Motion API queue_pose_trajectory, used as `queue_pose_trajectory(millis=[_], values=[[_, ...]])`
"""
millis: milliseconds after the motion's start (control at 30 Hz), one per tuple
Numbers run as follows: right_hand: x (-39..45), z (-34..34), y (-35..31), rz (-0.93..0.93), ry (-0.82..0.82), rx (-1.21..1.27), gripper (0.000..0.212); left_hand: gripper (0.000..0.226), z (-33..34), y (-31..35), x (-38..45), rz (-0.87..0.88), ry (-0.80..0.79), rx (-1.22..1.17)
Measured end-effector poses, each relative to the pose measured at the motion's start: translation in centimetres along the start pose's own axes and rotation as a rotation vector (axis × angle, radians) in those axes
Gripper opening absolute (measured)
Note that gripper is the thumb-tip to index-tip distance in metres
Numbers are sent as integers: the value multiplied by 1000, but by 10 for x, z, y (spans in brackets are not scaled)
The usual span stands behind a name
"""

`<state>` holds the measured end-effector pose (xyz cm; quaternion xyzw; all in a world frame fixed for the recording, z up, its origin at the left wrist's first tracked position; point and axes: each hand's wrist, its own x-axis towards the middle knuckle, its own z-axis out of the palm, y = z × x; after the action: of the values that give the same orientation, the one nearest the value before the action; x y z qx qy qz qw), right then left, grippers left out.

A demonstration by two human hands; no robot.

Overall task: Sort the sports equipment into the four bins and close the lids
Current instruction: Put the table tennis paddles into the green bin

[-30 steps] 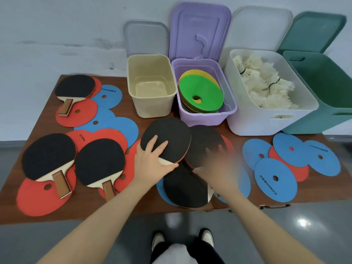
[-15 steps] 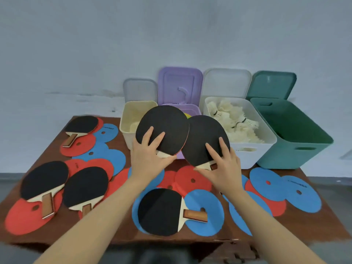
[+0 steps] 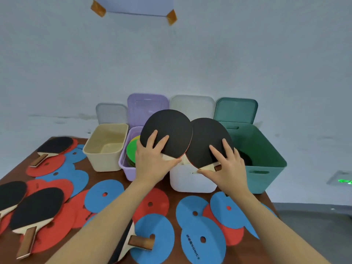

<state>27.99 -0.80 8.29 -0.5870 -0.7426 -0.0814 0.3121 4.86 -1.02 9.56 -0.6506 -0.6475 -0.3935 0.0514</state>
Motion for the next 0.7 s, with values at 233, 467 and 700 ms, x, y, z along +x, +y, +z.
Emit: queue_pose_trajectory(millis=[233, 467, 700], values=[[28, 5, 47, 82, 47, 23, 84, 84, 37, 19, 50, 83, -50, -15], [82, 16, 106, 159, 35, -28, 86, 84, 87, 40, 96, 117, -117, -53], [120, 36, 182, 355, -218, -128, 88, 84, 126, 60, 128, 27, -220, -57]])
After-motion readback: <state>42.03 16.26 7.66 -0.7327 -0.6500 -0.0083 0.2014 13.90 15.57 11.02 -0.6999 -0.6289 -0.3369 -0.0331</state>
